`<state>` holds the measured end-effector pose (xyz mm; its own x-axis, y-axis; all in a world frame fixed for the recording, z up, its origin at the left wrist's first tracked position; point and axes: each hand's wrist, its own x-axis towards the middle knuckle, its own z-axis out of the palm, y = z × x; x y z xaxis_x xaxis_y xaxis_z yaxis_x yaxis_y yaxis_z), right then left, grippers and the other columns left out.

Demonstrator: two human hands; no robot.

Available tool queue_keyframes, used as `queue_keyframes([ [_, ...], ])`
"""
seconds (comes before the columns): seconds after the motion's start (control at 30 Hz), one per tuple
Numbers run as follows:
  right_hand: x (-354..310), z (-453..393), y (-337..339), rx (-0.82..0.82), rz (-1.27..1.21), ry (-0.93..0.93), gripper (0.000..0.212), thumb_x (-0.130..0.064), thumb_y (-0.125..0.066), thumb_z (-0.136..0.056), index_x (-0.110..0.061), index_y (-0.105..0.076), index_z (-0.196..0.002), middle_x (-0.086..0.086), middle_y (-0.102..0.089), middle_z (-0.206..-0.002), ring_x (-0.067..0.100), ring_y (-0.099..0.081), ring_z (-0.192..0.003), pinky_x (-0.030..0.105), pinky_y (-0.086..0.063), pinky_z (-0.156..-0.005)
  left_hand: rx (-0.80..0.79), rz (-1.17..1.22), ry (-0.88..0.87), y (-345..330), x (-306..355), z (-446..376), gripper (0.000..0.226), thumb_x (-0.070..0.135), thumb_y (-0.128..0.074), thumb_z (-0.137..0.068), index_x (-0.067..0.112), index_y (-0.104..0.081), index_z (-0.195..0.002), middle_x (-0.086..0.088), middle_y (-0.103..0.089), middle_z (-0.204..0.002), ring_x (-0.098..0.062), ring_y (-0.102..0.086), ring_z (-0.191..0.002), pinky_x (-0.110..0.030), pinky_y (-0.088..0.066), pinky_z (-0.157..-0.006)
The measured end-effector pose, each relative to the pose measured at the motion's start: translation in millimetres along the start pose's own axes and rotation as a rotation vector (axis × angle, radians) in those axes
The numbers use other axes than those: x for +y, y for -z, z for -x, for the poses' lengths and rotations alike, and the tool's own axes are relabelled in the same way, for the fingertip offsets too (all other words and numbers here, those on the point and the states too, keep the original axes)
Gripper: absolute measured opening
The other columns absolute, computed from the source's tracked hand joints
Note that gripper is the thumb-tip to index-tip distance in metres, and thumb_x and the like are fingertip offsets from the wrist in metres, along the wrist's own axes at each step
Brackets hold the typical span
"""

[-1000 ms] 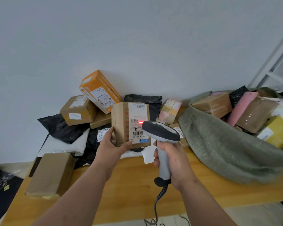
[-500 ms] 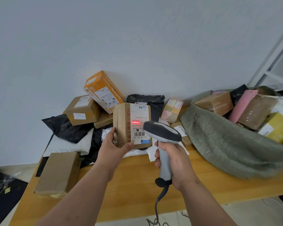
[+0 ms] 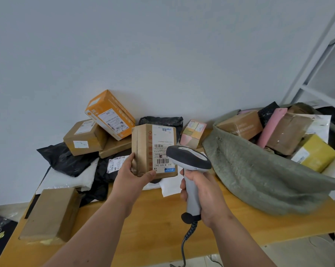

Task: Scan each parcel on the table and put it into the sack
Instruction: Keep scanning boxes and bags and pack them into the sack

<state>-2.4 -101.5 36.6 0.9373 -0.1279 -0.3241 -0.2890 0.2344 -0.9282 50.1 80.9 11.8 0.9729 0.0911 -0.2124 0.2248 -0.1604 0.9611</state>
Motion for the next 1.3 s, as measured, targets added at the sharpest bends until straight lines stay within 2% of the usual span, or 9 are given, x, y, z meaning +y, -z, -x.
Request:
queue_keyframes([
  [0.23,-31.2,-11.9,72.4,-0.008,0.043,0.019,0.028,-0.027,-0.065,-0.088,-0.009,-0.062,-0.110,0.006,-0.063,-0.074,0.019,-0.057,-0.056,0.033,-0.047,-0.060,0.050,-0.025,-0.011,-73.9,20.8,5.7,0.090,0.026,-0.081,-0.080,0.039,-0.027,-0.151,0.004,-0.051,-0.136,-0.019,-0.054,-0.119,-0.033,-0.051,-0.087],
  [0.33,-42.8,-17.7,111.1,0.032,0.053,0.014,0.014,-0.020,-0.063,-0.092,-0.011,-0.063,-0.103,0.006,-0.062,-0.075,0.019,-0.058,-0.056,0.037,-0.048,-0.065,0.077,-0.048,-0.057,-113.1,35.6,7.3,0.090,0.027,-0.082,-0.079,0.038,-0.028,-0.151,0.004,-0.050,-0.139,-0.018,-0.051,-0.122,-0.044,-0.050,-0.099],
  [0.43,-50.4,-21.2,146.4,0.057,0.067,0.020,0.006,-0.018,-0.063,-0.092,-0.014,-0.063,-0.097,0.003,-0.062,-0.072,0.017,-0.058,-0.055,0.036,-0.047,-0.067,0.090,-0.088,-0.113,-149.2,48.0,8.9,0.090,0.030,-0.082,-0.078,0.038,-0.029,-0.150,0.006,-0.048,-0.138,-0.016,-0.049,-0.124,-0.043,-0.048,-0.101],
  [0.57,-58.0,-25.9,187.7,0.135,0.122,0.038,0.008,-0.022,-0.066,-0.090,-0.019,-0.063,-0.096,-0.001,-0.065,-0.071,0.015,-0.060,-0.056,0.035,-0.051,-0.065,0.091,-0.127,-0.172,-193.4,67.5,9.0,0.093,0.035,-0.085,-0.074,0.042,-0.029,-0.148,0.008,-0.045,-0.141,-0.016,-0.048,-0.125,-0.050,-0.047,-0.104],
  [0.67,-60.4,-31.0,215.5,0.216,0.146,0.036,0.009,-0.019,-0.065,-0.090,-0.022,-0.061,-0.097,0.001,-0.068,-0.076,0.013,-0.063,-0.057,0.036,-0.054,-0.068,0.074,-0.167,-0.251,-224.5,84.4,8.9,0.093,0.033,-0.084,-0.074,0.038,-0.029,-0.150,0.011,-0.043,-0.138,-0.009,-0.048,-0.118,-0.042,-0.049,-0.100],
  [0.77,-59.5,-37.3,239.3,0.294,0.116,0.050,0.006,-0.017,-0.064,-0.090,-0.018,-0.063,-0.095,-0.001,-0.064,-0.065,0.013,-0.062,-0.054,0.041,-0.056,-0.072,0.036,-0.179,-0.325,-252.3,101.9,8.5,0.093,0.030,-0.084,-0.075,0.034,-0.030,-0.151,0.013,-0.037,-0.136,-0.006,-0.043,-0.117,-0.029,-0.044,-0.094],
  [0.93,-68.6,-47.5,261.3,0.360,0.088,0.065,0.004,-0.015,-0.062,-0.092,-0.011,-0.062,-0.093,0.004,-0.061,-0.070,0.014,-0.060,-0.055,0.037,-0.056,-0.068,-0.005,-0.197,-0.407,-286.9,126.5,-5.4,0.094,0.037,-0.085,-0.071,0.036,-0.032,-0.149,0.014,-0.035,-0.133,-0.008,-0.043,-0.120,-0.040,-0.046,-0.104],
  [1.2,-106.5,-71.7,291.1,0.566,0.036,0.155,0.009,-0.015,-0.063,-0.091,-0.013,-0.063,-0.100,0.004,-0.064,-0.073,0.017,-0.061,-0.061,0.031,-0.052,-0.060,-0.079,-0.189,-0.529,-333.2,166.9,-37.1,0.091,0.040,-0.082,-0.072,0.033,-0.033,-0.149,0.009,-0.036,-0.143,-0.008,-0.042,-0.122,-0.037,-0.043,-0.104],
  [1.3,-113.4,-77.9,305.5,0.625,0.031,0.164,0.009,-0.015,-0.062,-0.092,-0.014,-0.063,-0.101,0.003,-0.064,-0.076,0.015,-0.062,-0.059,0.032,-0.053,-0.063,-0.118,-0.235,-0.587,-352.0,177.2,-44.7,0.093,0.041,-0.082,-0.072,0.032,-0.032,-0.150,0.010,-0.034,-0.143,-0.005,-0.040,-0.121,-0.027,-0.039,-0.098],
])
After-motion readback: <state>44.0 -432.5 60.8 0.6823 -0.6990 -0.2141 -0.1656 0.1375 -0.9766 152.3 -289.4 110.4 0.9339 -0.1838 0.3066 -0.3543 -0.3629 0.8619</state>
